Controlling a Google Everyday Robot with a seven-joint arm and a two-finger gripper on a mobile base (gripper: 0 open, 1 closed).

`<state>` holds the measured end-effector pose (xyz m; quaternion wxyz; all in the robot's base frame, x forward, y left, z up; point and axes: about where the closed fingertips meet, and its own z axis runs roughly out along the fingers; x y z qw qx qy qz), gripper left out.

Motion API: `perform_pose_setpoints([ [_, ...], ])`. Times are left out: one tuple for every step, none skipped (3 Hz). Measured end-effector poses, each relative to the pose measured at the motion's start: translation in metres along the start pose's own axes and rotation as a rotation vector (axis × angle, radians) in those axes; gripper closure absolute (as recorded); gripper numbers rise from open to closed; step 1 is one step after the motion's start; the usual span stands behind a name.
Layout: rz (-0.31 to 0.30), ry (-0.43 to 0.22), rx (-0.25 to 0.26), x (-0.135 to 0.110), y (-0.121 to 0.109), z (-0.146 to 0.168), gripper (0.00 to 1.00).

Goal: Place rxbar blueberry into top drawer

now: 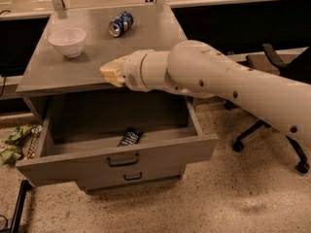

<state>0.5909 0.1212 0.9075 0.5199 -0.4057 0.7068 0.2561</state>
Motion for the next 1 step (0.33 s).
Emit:
perform_pose_setpoints([
  [0.010, 0.009, -0.004, 0.0042, 0.0023, 0.0014, 0.64],
])
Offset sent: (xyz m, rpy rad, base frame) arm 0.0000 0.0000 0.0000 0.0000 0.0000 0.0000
